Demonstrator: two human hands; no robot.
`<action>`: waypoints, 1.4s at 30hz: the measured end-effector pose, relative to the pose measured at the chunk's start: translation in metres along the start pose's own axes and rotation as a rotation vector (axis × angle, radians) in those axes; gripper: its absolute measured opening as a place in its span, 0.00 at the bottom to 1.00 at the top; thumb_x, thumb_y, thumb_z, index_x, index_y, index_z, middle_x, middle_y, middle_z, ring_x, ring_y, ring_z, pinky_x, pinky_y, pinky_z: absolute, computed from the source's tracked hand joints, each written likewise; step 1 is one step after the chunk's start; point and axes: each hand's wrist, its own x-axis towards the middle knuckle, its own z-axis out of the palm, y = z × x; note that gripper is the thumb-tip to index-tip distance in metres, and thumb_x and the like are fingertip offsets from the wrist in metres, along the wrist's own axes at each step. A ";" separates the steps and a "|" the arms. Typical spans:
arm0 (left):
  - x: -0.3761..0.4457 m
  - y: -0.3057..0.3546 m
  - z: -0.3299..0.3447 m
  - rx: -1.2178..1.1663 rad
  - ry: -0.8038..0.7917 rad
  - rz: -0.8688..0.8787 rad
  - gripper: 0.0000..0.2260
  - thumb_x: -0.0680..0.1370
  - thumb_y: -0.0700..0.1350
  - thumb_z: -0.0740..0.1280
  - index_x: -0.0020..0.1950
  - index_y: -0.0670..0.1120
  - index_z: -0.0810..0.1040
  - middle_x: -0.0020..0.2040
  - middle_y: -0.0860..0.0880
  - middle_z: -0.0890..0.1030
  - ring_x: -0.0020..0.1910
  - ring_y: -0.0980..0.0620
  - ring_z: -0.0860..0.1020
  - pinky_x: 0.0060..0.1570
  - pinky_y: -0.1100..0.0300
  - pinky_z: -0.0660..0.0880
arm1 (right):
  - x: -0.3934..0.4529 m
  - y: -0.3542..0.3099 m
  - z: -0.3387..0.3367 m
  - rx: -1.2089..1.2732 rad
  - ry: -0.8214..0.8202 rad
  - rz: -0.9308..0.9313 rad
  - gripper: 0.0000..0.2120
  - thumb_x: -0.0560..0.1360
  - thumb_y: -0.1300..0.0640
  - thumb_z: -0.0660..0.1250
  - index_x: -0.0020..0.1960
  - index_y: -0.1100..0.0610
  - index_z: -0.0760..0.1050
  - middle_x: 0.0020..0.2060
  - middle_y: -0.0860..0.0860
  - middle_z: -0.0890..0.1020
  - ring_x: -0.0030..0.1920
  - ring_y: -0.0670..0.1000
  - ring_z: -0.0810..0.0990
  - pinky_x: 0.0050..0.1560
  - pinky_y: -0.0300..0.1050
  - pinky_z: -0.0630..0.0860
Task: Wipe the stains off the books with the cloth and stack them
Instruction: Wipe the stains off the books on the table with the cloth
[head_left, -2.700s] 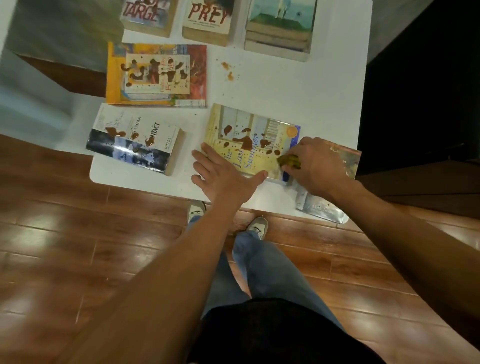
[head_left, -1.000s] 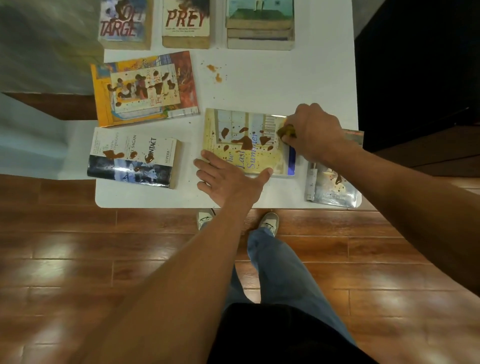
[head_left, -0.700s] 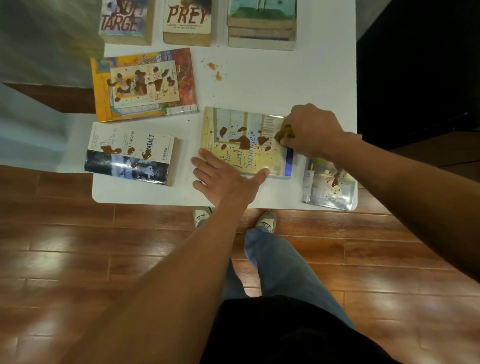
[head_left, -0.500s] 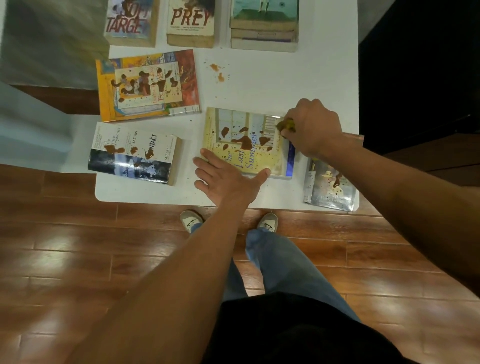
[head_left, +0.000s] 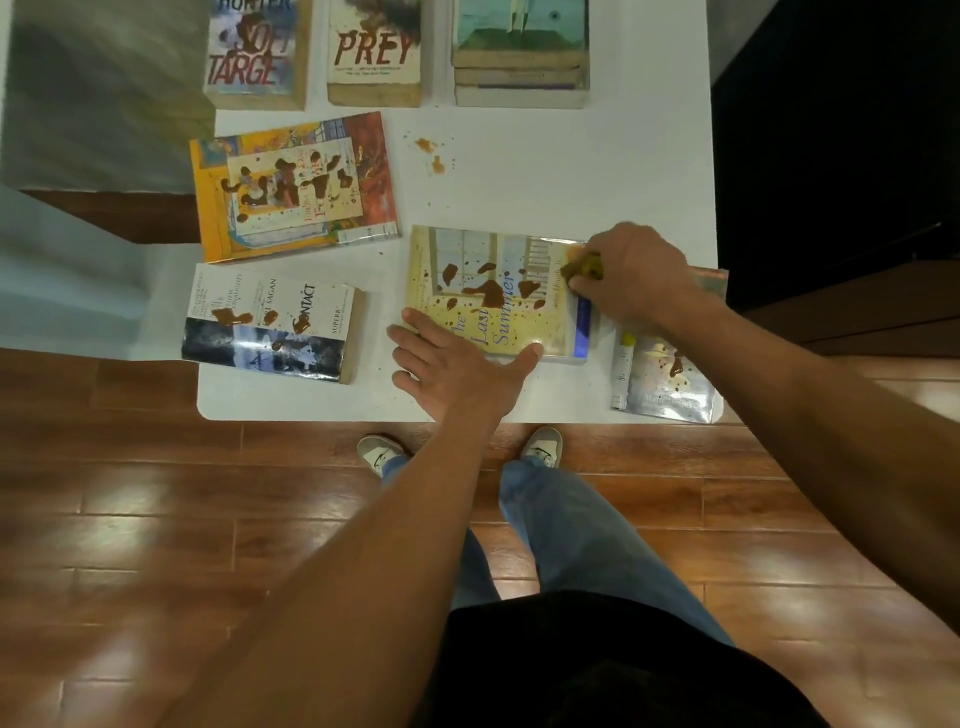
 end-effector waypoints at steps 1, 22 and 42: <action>0.000 0.000 0.000 0.001 -0.004 0.000 0.66 0.64 0.78 0.66 0.79 0.38 0.34 0.81 0.37 0.42 0.79 0.38 0.49 0.76 0.43 0.50 | 0.001 -0.001 0.001 0.008 0.016 -0.001 0.13 0.78 0.48 0.69 0.58 0.52 0.80 0.51 0.52 0.78 0.51 0.55 0.78 0.46 0.50 0.77; 0.005 -0.033 -0.031 0.171 -0.063 0.234 0.61 0.67 0.77 0.66 0.81 0.39 0.43 0.76 0.39 0.59 0.74 0.39 0.61 0.71 0.42 0.58 | -0.024 -0.023 0.014 0.096 -0.004 0.033 0.12 0.76 0.48 0.71 0.56 0.54 0.83 0.47 0.52 0.82 0.46 0.55 0.80 0.43 0.50 0.80; 0.047 -0.068 -0.075 0.396 -0.275 0.569 0.47 0.70 0.68 0.73 0.78 0.44 0.58 0.72 0.42 0.69 0.73 0.36 0.65 0.69 0.38 0.60 | -0.052 -0.120 0.061 0.268 0.113 0.340 0.13 0.77 0.49 0.69 0.52 0.59 0.78 0.49 0.56 0.79 0.49 0.57 0.79 0.43 0.47 0.76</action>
